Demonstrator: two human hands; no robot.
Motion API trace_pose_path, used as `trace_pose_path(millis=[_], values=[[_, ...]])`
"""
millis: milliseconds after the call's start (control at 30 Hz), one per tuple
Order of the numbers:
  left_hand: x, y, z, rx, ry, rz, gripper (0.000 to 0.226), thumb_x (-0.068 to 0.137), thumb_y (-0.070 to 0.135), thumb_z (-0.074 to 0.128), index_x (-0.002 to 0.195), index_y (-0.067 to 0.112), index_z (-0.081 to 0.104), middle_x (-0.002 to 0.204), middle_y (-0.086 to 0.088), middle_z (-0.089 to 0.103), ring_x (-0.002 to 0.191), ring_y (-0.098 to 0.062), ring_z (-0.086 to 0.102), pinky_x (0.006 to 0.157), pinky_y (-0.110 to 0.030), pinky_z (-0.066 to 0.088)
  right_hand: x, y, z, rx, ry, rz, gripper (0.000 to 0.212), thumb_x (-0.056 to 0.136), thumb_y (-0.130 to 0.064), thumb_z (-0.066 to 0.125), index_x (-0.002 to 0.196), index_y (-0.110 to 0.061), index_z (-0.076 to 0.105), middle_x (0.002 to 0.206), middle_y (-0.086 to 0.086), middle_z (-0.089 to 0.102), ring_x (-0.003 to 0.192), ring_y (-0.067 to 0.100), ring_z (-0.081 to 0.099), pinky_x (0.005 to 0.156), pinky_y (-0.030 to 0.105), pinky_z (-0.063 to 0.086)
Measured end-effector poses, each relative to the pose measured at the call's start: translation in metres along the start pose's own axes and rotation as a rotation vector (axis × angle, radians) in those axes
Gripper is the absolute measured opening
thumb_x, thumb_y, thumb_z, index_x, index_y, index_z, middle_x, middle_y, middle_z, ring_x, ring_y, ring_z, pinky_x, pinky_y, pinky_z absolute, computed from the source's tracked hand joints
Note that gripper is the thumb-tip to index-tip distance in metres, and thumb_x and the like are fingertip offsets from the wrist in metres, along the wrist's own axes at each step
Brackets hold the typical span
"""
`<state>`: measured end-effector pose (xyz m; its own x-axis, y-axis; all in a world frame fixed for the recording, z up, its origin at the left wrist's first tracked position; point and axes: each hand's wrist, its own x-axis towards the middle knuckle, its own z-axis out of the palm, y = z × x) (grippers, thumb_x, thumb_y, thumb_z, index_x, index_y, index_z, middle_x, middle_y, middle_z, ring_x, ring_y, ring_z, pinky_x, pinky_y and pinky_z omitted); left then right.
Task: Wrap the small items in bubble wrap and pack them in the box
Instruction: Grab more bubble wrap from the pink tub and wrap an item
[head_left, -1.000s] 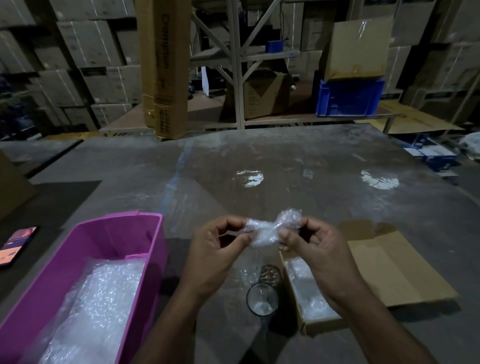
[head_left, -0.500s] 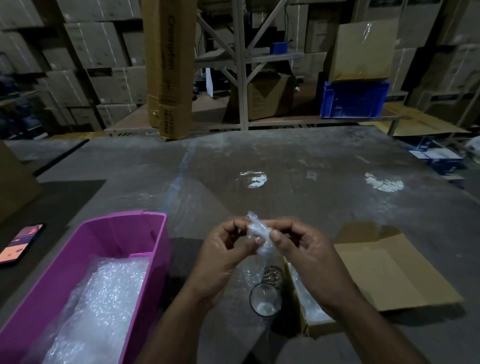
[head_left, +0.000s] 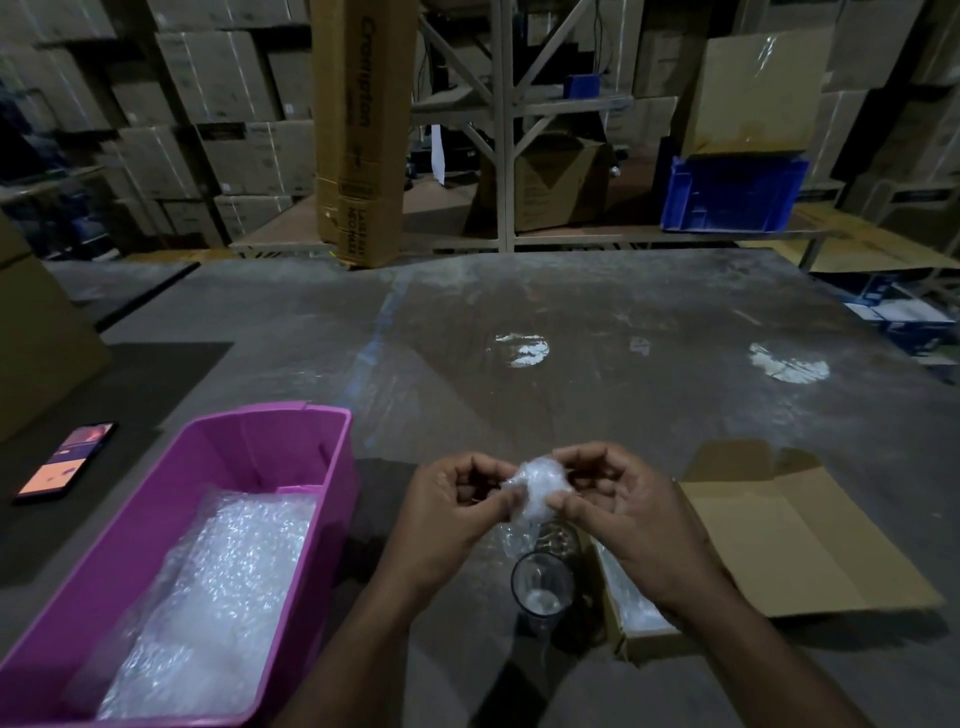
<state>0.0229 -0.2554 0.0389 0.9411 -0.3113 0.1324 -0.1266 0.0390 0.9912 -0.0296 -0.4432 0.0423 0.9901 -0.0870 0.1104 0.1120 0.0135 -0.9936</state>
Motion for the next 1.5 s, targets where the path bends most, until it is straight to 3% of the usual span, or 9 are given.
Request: trace_pose_path(millis=[167, 367, 533, 633, 767, 1000, 1167, 1400, 1500], values=[[-0.005, -0.015, 0.012, -0.08, 0.069, -0.12, 0.009, 0.091, -0.002, 0.069, 0.098, -0.007, 0.068, 0.078, -0.02, 0.071, 0.068, -0.02, 0.069, 0.069, -0.032, 0.06, -0.003, 0.008, 0.007, -0.047, -0.008, -0.012, 0.034, 0.082, -0.003, 0.079, 0.111, -0.018, 0.073, 0.112, -0.004, 0.076, 0.103, 0.017, 0.073, 0.089, 0.032, 0.059], [-0.008, -0.027, -0.002, 0.021, -0.161, -0.255, 0.009, 0.095, 0.014, 0.069, 0.1, 0.011, 0.076, 0.087, -0.007, 0.077, 0.077, -0.016, 0.071, 0.075, -0.031, 0.058, 0.0, 0.018, -0.002, -0.33, -0.012, 0.008, 0.029, 0.084, -0.012, 0.081, 0.106, -0.028, 0.073, 0.104, -0.013, 0.076, 0.099, 0.006, 0.071, 0.091, 0.038, 0.059], [-0.009, -0.04, -0.016, 0.17, -0.009, -0.252, 0.009, 0.093, 0.011, 0.071, 0.1, 0.015, 0.075, 0.087, -0.003, 0.075, 0.083, -0.015, 0.072, 0.07, -0.024, 0.057, -0.001, 0.022, -0.006, -0.785, -0.123, 0.02, 0.028, 0.082, -0.025, 0.082, 0.098, -0.035, 0.061, 0.091, -0.017, 0.067, 0.083, -0.005, 0.063, 0.069, 0.016, 0.052], [-0.012, -0.044, -0.018, 0.296, -0.014, -0.224, 0.018, 0.09, 0.01, 0.074, 0.105, 0.021, 0.073, 0.095, 0.001, 0.075, 0.086, -0.01, 0.072, 0.077, -0.024, 0.058, -0.002, 0.029, -0.002, -1.056, -0.275, -0.065, 0.023, 0.08, -0.027, 0.075, 0.098, -0.033, 0.062, 0.093, -0.014, 0.066, 0.081, 0.001, 0.061, 0.072, 0.023, 0.05], [-0.022, -0.047, -0.014, 0.464, -0.171, -0.181, 0.042, 0.081, 0.019, 0.083, 0.118, 0.029, 0.065, 0.11, 0.012, 0.069, 0.088, 0.0, 0.067, 0.073, -0.016, 0.053, 0.0, 0.039, 0.008, -1.211, -0.399, -0.124, 0.026, 0.082, -0.02, 0.066, 0.106, -0.031, 0.066, 0.109, -0.008, 0.063, 0.096, 0.01, 0.061, 0.079, 0.025, 0.048], [-0.036, -0.058, -0.006, 0.533, -0.231, -0.183, 0.057, 0.07, 0.02, 0.089, 0.12, 0.03, 0.065, 0.112, 0.017, 0.067, 0.09, -0.004, 0.067, 0.077, -0.027, 0.059, 0.002, 0.032, 0.025, -1.453, -0.53, -0.085, 0.027, 0.085, -0.016, 0.066, 0.112, -0.017, 0.071, 0.117, 0.006, 0.065, 0.104, 0.023, 0.064, 0.086, 0.034, 0.051], [-0.037, -0.065, -0.002, 0.59, -0.178, -0.137, 0.054, 0.069, 0.031, 0.089, 0.118, 0.033, 0.067, 0.113, 0.018, 0.066, 0.088, -0.001, 0.067, 0.075, -0.025, 0.057, 0.009, 0.033, 0.03, -1.505, -0.596, -0.068, 0.024, 0.085, -0.019, 0.069, 0.109, -0.02, 0.074, 0.113, 0.008, 0.067, 0.103, 0.024, 0.063, 0.082, 0.033, 0.049], [-0.034, -0.07, 0.0, 0.546, -0.178, -0.159, 0.053, 0.073, 0.022, 0.089, 0.121, 0.027, 0.068, 0.114, 0.013, 0.066, 0.085, -0.001, 0.065, 0.07, -0.017, 0.055, 0.007, 0.027, 0.003, -1.416, -0.553, -0.067, 0.033, 0.086, -0.015, 0.061, 0.114, -0.03, 0.072, 0.116, -0.001, 0.069, 0.104, 0.021, 0.065, 0.086, 0.033, 0.053], [-0.034, -0.069, 0.0, 0.506, -0.163, -0.187, 0.05, 0.074, 0.014, 0.089, 0.119, 0.023, 0.069, 0.103, 0.011, 0.067, 0.079, 0.001, 0.064, 0.069, -0.019, 0.056, -0.003, 0.017, 0.003, -1.385, -0.68, 0.013, 0.039, 0.086, -0.013, 0.06, 0.119, -0.033, 0.068, 0.119, 0.001, 0.068, 0.11, 0.024, 0.064, 0.089, 0.037, 0.053]])
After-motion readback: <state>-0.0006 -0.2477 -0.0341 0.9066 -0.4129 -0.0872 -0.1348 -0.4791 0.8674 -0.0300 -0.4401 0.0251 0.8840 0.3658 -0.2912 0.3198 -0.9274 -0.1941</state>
